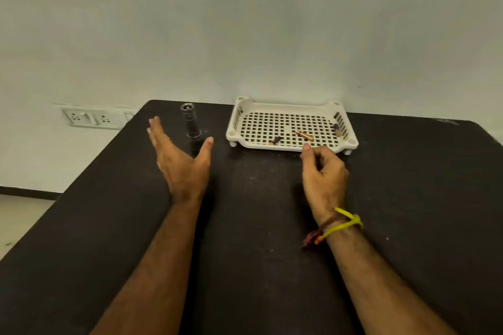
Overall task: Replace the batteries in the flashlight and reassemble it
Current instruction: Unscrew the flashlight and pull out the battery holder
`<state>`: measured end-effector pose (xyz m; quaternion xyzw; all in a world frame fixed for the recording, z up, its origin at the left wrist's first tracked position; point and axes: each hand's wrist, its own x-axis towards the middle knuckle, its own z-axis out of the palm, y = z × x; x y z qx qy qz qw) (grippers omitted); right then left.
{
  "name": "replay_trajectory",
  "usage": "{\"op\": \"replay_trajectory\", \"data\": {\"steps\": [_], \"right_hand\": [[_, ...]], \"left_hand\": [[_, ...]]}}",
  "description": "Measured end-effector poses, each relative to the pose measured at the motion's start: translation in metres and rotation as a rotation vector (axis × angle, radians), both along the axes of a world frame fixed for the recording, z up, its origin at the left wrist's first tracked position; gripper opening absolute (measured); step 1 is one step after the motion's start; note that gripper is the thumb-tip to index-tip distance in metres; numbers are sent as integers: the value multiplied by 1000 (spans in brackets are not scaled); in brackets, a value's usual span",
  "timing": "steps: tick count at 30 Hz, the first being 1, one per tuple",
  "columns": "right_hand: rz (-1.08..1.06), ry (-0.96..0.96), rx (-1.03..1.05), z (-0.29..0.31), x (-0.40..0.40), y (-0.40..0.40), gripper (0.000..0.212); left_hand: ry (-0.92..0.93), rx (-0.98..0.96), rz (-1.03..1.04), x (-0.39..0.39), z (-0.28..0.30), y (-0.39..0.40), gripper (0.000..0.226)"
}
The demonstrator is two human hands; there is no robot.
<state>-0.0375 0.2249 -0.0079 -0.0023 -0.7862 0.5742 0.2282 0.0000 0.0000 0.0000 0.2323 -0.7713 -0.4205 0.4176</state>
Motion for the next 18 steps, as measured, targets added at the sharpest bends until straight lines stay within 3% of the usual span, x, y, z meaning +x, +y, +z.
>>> {"op": "replay_trajectory", "data": {"steps": [4, 11, 18], "right_hand": [[-12, 9, -21, -7, -3, 8, 35], [-11, 10, 1, -6, -5, 5, 34], [17, -4, 10, -5, -3, 3, 33]], "left_hand": [[-50, 117, 8, -20, 2, -15, 101], [-116, 38, -34, -41, -5, -28, 40], [-166, 24, -69, -35, -1, -20, 40]]}}
